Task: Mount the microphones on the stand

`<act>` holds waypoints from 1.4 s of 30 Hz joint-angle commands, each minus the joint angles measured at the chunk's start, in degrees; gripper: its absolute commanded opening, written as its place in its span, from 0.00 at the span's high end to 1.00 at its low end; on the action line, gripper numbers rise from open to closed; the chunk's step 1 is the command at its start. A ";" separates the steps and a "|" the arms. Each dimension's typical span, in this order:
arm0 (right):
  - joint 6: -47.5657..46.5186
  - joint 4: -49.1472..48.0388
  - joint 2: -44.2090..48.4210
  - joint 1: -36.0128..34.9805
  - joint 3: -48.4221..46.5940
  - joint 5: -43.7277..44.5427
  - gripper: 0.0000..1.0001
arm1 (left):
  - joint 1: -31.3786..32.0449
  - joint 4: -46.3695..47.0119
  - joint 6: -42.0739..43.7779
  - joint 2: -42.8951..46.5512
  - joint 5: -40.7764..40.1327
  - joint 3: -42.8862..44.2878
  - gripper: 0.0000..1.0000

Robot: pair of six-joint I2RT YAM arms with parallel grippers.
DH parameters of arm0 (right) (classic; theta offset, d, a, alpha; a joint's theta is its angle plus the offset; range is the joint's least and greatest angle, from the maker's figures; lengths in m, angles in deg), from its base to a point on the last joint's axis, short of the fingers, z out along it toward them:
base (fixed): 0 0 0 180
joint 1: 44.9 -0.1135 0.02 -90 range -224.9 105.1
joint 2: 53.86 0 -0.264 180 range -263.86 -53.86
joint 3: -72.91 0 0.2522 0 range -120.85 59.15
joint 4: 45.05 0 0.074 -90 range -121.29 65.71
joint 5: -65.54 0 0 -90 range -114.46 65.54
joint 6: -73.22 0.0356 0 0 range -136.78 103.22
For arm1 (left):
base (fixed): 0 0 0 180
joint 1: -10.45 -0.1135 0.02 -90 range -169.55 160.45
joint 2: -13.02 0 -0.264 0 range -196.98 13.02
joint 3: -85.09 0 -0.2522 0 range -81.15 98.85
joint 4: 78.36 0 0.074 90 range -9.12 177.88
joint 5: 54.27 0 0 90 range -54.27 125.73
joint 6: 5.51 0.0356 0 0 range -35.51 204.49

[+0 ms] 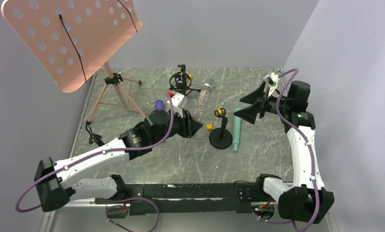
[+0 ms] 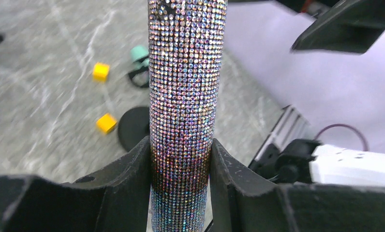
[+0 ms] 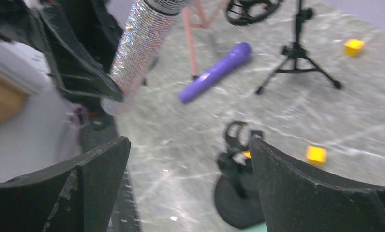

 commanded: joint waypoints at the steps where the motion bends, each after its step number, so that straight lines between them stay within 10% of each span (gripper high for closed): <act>1: 32.34 -23.22 -1.64 -6.06 0.22 -4.72 0.00 | 0.31 15.99 1.33 -4.80 9.27 7.19 1.00; 11: 76.33 -70.99 -7.13 -15.29 3.33 1.56 0.00 | 0.29 18.00 -0.82 -11.48 12.25 12.28 1.00; 16: 77.99 -71.64 -9.98 -17.33 0.63 2.51 0.09 | 0.29 17.79 -1.31 -11.19 12.06 11.27 1.00; 21: 77.69 -70.93 -11.40 -18.51 0.04 2.88 0.31 | 0.29 18.20 -1.51 -10.29 11.01 9.84 1.00; 28: 72.25 -66.18 -13.55 -19.41 -3.68 1.32 0.92 | -0.04 17.50 -1.27 -8.38 8.86 7.62 1.00; 33: 56.03 -50.40 -18.10 -23.31 -13.56 1.68 0.98 | -2.90 10.80 -2.10 -2.28 6.06 4.23 0.22; 37: 22.38 -13.57 -27.36 -27.46 -35.36 11.39 0.99 | -5.62 -4.23 0.63 6.28 3.19 2.34 0.06; 42: 11.91 -4.16 -39.83 -31.32 -54.25 22.77 0.99 | -6.97 -19.82 1.75 17.63 -3.45 -1.79 0.01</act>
